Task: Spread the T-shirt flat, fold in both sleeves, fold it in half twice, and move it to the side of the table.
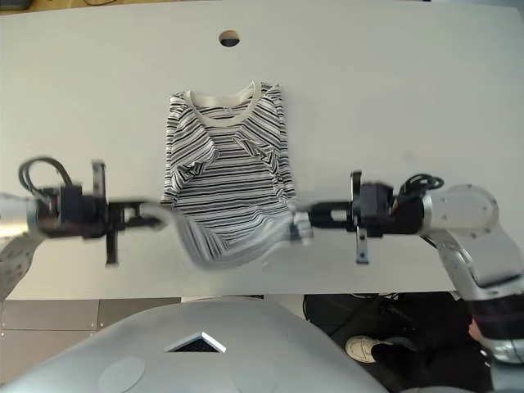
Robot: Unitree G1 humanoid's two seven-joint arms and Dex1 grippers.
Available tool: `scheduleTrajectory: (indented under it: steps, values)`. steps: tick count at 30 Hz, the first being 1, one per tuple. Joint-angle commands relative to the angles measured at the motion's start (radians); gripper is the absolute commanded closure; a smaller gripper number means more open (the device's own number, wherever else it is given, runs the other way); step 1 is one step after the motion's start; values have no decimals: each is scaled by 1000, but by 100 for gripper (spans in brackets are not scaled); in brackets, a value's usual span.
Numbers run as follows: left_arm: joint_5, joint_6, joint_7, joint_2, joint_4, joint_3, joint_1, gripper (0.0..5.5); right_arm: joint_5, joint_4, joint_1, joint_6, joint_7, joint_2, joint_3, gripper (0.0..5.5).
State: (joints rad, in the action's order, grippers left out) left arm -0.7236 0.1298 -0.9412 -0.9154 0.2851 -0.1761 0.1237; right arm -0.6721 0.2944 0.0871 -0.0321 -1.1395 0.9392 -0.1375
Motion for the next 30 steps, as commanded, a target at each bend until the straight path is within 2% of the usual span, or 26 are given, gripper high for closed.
scheduleTrajectory:
  steps: [1,6,11,21,22,28,30]
  values:
    - [134,-20,101,138,-123,16,-100,540,122,-126,-157,47,101,-133,-25,536]
    - [257,-95,199,270,-380,38,-236,540,302,-355,-336,70,288,-317,-40,536]
    - [338,-141,247,342,-620,78,-386,540,420,-624,-514,74,409,-462,-39,536]
    - [499,-84,224,448,-1020,82,-646,540,564,-1180,-758,-38,473,-596,-11,536]
    - [515,-75,220,456,-1059,83,-670,524,565,-1235,-780,-47,473,-605,2,539]
    - [587,-31,248,463,-1299,116,-784,428,530,-1433,-895,-40,539,-643,118,423]
    - [605,-15,280,455,-1366,133,-808,428,509,-1472,-930,-9,571,-653,167,423]
